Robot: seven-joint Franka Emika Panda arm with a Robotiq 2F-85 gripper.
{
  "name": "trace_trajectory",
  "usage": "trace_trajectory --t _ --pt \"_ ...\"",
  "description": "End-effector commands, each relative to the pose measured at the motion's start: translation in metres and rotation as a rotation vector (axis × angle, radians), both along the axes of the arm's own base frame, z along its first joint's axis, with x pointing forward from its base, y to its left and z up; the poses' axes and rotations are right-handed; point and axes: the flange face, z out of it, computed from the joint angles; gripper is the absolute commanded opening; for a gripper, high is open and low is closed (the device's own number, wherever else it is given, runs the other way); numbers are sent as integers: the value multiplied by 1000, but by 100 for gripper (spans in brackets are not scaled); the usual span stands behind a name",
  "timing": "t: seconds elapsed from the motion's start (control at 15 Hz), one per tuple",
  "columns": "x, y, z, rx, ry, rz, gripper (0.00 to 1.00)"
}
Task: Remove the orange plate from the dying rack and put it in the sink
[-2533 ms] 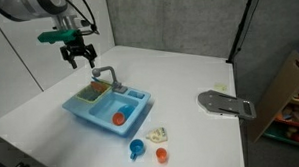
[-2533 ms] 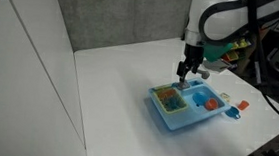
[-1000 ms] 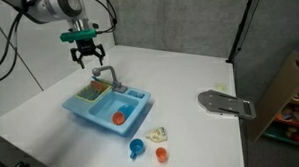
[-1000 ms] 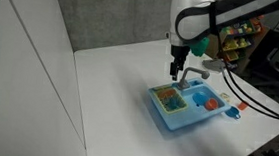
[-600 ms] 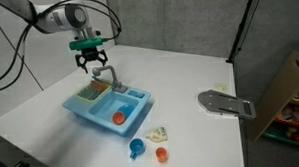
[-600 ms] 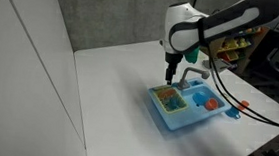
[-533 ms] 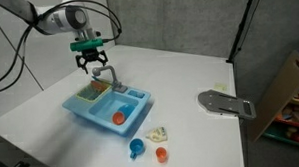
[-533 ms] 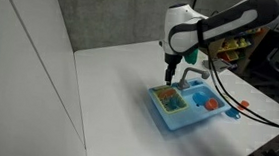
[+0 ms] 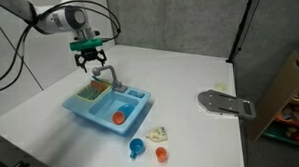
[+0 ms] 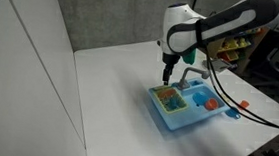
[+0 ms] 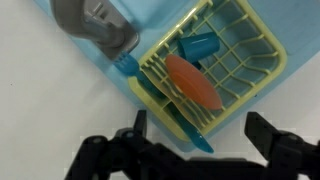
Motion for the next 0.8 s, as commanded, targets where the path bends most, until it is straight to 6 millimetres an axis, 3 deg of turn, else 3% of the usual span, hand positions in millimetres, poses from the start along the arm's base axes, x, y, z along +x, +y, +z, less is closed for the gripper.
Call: trace_trajectory --t 0.0,0.73 --pt "-2 -8 -1 11 -6 -3 100" --pt "-15 -30 -19 55 -15 40 100"
